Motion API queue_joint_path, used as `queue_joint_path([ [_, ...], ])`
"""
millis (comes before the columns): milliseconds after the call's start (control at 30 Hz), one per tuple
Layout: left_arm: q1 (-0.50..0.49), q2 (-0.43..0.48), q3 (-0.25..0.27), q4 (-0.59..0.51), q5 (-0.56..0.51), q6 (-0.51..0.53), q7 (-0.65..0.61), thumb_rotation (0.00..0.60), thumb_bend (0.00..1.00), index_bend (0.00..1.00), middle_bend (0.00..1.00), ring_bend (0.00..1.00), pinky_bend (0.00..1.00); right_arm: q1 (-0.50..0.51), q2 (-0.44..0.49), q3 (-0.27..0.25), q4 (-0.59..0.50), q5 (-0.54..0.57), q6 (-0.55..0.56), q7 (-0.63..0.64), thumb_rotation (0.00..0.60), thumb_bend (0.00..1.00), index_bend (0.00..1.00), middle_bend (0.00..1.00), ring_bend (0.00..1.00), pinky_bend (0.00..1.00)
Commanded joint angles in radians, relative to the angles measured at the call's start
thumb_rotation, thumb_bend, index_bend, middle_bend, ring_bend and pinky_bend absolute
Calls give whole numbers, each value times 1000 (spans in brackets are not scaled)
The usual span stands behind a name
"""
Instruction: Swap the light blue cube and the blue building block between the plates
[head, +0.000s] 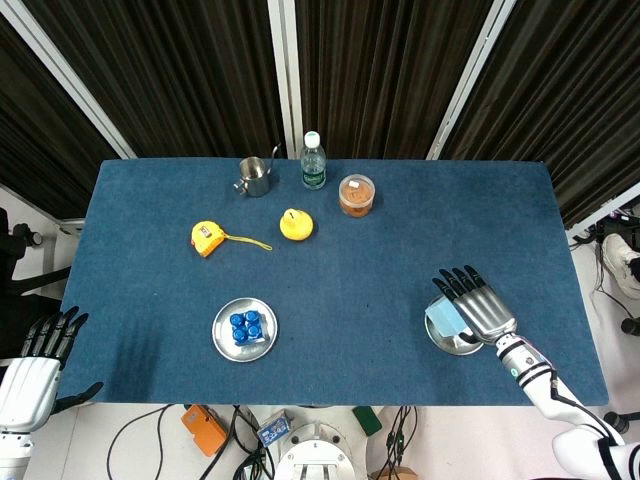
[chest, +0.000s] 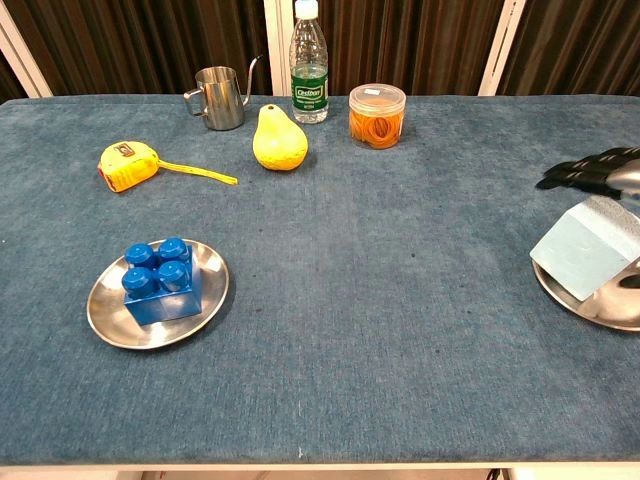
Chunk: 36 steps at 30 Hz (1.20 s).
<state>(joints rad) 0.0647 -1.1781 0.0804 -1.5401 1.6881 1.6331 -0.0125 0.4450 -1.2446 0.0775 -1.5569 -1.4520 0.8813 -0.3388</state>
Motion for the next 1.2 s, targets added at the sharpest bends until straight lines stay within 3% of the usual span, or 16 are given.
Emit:
queue_joint_path([
  [33,2,-1,2,1,4,5,0,600,45,55,0,0,40,15,-17,-11,20,-14,1,44,600,299,338,267,164,21],
  [100,5,-2,3,1,10,12,-1,600,46,56,0,0,40,6,-25,-16,33,-41,46,57,600,310,536,409,322,108],
  [167,6,-2,3,3,13,18,-3,600,46,56,0,0,40,-6,-35,-20,48,-69,102,70,600,323,640,493,408,192],
  [300,4,-2,3,3,11,12,-7,600,45,56,0,0,40,-15,-54,-10,64,-102,185,90,600,332,747,573,497,284],
  [467,0,-2,4,2,14,6,-4,600,45,56,0,0,40,31,-57,31,-9,-74,161,52,600,337,779,604,529,310],
  [600,-4,-1,3,0,11,-1,-2,600,45,56,0,0,40,114,-115,99,-87,-5,100,-85,600,337,719,603,508,312],
  [700,-4,1,1,1,9,0,-2,600,45,56,0,0,40,197,-219,146,-96,98,45,-252,600,337,675,603,481,310],
  [833,-4,4,-2,4,1,-1,-11,600,45,56,0,0,40,278,-365,175,-40,219,35,-436,600,337,635,598,456,306],
  [1033,-10,11,-5,5,-10,-11,-32,600,45,55,0,0,40,379,-547,183,80,361,28,-573,600,337,559,546,402,303],
  [1133,-11,16,-4,4,-8,-12,-37,600,46,55,0,0,40,404,-581,173,108,411,39,-629,600,337,398,421,320,295],
  [1200,-10,17,-2,5,-2,-6,-40,600,45,55,0,0,40,409,-580,166,105,426,54,-650,600,337,182,316,244,269],
])
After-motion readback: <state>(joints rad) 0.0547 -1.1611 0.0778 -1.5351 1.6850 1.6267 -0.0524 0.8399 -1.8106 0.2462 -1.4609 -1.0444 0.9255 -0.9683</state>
